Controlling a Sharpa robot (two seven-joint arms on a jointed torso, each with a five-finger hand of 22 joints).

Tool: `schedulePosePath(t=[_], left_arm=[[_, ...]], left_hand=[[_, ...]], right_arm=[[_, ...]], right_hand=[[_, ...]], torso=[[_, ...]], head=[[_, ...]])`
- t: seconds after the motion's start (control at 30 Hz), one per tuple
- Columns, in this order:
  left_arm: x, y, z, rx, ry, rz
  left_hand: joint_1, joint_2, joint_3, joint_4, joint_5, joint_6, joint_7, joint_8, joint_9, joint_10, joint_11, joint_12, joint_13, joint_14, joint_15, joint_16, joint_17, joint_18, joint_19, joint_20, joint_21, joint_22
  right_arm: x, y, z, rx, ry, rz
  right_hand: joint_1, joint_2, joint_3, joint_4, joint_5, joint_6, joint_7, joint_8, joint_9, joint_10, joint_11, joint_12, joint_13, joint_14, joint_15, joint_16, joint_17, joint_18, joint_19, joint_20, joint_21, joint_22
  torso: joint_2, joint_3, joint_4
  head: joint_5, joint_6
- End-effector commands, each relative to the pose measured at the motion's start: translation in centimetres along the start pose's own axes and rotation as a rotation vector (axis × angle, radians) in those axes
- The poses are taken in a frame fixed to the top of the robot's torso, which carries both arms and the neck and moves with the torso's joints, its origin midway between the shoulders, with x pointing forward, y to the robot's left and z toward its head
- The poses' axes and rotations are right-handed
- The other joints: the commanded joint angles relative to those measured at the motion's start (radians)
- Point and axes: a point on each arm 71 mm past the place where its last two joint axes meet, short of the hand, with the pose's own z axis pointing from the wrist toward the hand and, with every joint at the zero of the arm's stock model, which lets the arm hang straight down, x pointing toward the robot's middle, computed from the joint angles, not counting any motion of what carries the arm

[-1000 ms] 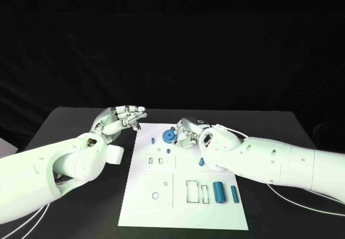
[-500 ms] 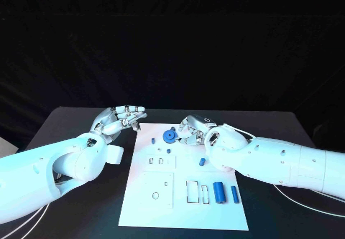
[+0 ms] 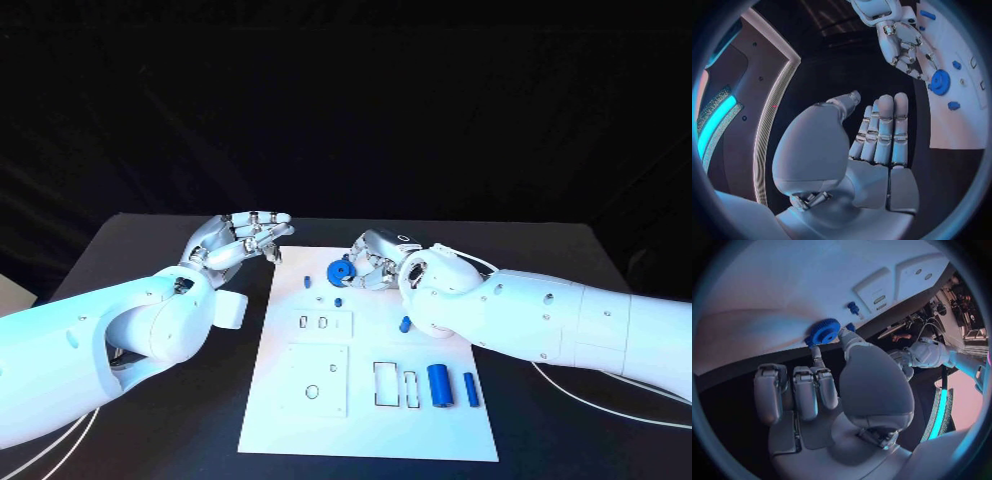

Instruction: Assemble the parts on the task board

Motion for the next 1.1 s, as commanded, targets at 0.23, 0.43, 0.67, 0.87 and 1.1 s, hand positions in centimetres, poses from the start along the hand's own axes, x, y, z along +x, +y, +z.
schedulePosePath(t=[0.23,0.43,0.67,0.87,1.1], left_arm=[[0.19,-0.12,0.09,0.009,0.007,-0.004],[0.15,-0.11,0.09,0.008,0.007,-0.003],[0.11,-0.1,0.09,0.007,0.006,-0.003],[0.09,-0.08,0.1,0.006,0.006,-0.003],[0.07,-0.07,0.11,0.006,0.005,-0.003]], left_hand=[[0.001,0.004,0.004,-0.003,0.002,-0.004,0.002,-0.002,0.001,-0.008,0.0,0.003,0.002,-0.005,0.003,0.005,-0.001,0.014,-0.005,0.0,0.002,0.001],[0.0,0.004,0.004,-0.003,0.002,-0.005,0.002,-0.002,0.002,-0.009,0.0,0.004,0.002,-0.006,0.004,0.007,-0.001,0.014,-0.007,0.0,0.004,0.002],[0.0,0.004,0.004,-0.003,0.002,-0.005,0.002,-0.002,0.002,-0.009,0.0,0.004,0.002,-0.006,0.004,0.007,-0.001,0.014,-0.007,0.0,0.004,0.002],[0.0,0.004,0.004,-0.003,0.002,-0.005,0.002,-0.002,0.002,-0.009,0.0,0.004,0.002,-0.006,0.004,0.007,-0.001,0.014,-0.007,0.0,0.004,0.002],[0.0,0.004,0.004,-0.003,0.002,-0.005,0.002,-0.002,0.002,-0.009,0.0,0.004,0.002,-0.006,0.004,0.007,-0.001,0.014,-0.007,0.0,0.004,0.002]], right_arm=[[0.92,0.23,0.58,-0.001,0.096,-0.025],[0.91,0.09,0.73,0.009,0.091,-0.032],[0.74,0.17,0.64,0.005,0.067,-0.031],[0.55,-0.2,0.55,0.025,0.047,-0.043],[0.39,-0.63,0.47,0.046,0.036,-0.054]], right_hand=[[-0.039,0.012,-0.037,0.003,-0.008,-0.015,0.004,-0.018,-0.004,0.104,0.014,0.004,0.264,0.104,0.01,0.005,0.263,-0.016,0.039,0.013,-0.01,0.165],[-0.045,0.016,-0.042,0.003,-0.007,-0.015,0.004,-0.02,-0.005,0.104,0.014,0.004,0.264,0.104,0.01,0.005,0.263,-0.015,0.038,0.014,-0.012,0.163],[-0.045,0.021,-0.04,0.001,-0.004,-0.011,0.004,-0.019,-0.004,0.104,0.014,0.004,0.264,0.104,0.01,0.005,0.263,-0.015,0.039,0.015,-0.011,0.164],[-0.041,0.024,-0.038,0.0,-0.001,-0.004,0.002,-0.017,-0.003,0.104,0.013,0.004,0.264,0.104,0.01,0.005,0.263,-0.016,0.041,0.015,-0.008,0.167],[-0.041,0.023,-0.039,0.0,-0.001,-0.001,0.002,-0.016,-0.003,0.104,0.013,0.004,0.264,0.104,0.01,0.005,0.263,-0.016,0.041,0.015,-0.008,0.167]], torso=[[-0.001,0.0,0.0001],[-0.001,0.0005,-0.0011],[0.0,0.002,-0.0023],[0.0,0.0017,-0.0014],[0.0,0.0018,-0.0014]], head=[[0.002,-0.002],[0.004,-0.001],[0.006,-0.001],[0.004,0.0],[0.005,-0.001]])
